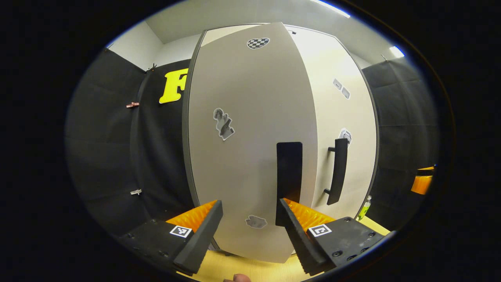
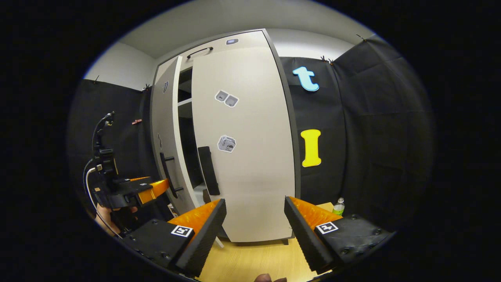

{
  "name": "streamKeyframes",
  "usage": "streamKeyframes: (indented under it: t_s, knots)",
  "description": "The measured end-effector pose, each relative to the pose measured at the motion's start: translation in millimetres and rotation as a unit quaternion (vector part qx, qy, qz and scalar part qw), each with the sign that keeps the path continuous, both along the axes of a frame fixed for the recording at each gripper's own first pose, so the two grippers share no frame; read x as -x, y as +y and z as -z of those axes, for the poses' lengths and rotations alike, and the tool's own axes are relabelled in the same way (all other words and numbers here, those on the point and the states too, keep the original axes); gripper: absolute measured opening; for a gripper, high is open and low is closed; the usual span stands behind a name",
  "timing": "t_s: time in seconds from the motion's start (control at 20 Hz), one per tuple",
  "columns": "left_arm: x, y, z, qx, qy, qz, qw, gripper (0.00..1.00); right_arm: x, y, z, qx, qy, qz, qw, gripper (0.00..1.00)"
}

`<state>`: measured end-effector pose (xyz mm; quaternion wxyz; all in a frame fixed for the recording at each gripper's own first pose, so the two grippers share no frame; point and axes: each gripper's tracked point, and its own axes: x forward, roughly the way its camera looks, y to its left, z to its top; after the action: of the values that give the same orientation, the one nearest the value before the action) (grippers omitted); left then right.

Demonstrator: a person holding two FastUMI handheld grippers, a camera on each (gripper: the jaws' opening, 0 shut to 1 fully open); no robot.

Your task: Grab one shoe with the right hand and put it into the shoe cabinet, grab the other shoe with the left hand and put it into the shoe cabinet; then close the right door with the right hand and the left door with the left hand.

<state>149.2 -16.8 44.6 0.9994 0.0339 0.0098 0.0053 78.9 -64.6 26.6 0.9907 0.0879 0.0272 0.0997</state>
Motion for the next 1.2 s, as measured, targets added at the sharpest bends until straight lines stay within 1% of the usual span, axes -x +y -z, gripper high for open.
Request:
streamKeyframes:
  t_s: [0.15,0.5,0.8,0.95,1.2]
  knots:
    - [4,-1,-1,0.009,0.0,0.0,1.0,0.93,-1,2,-4,-0.005,-0.004,-0.002,1.0,0.98]
    - [26,0,-2,0.017,-0.008,-0.009,1.0,0.93,-13,1,-2,-0.002,-0.008,0.009,1.0,0.98]
    - [36,-14,-6,0.005,-0.032,-0.004,0.999,0.93,-31,0,5,0.033,-0.008,0.024,0.999,0.98]
    - [35,-23,-4,0.003,-0.034,-0.005,0.999,0.92,-36,-2,6,0.044,-0.017,0.027,0.999,0.98]
    - [27,-32,1,-0.005,-0.029,-0.015,0.999,0.93,-46,-14,11,0.045,-0.015,0.031,0.998,0.98]
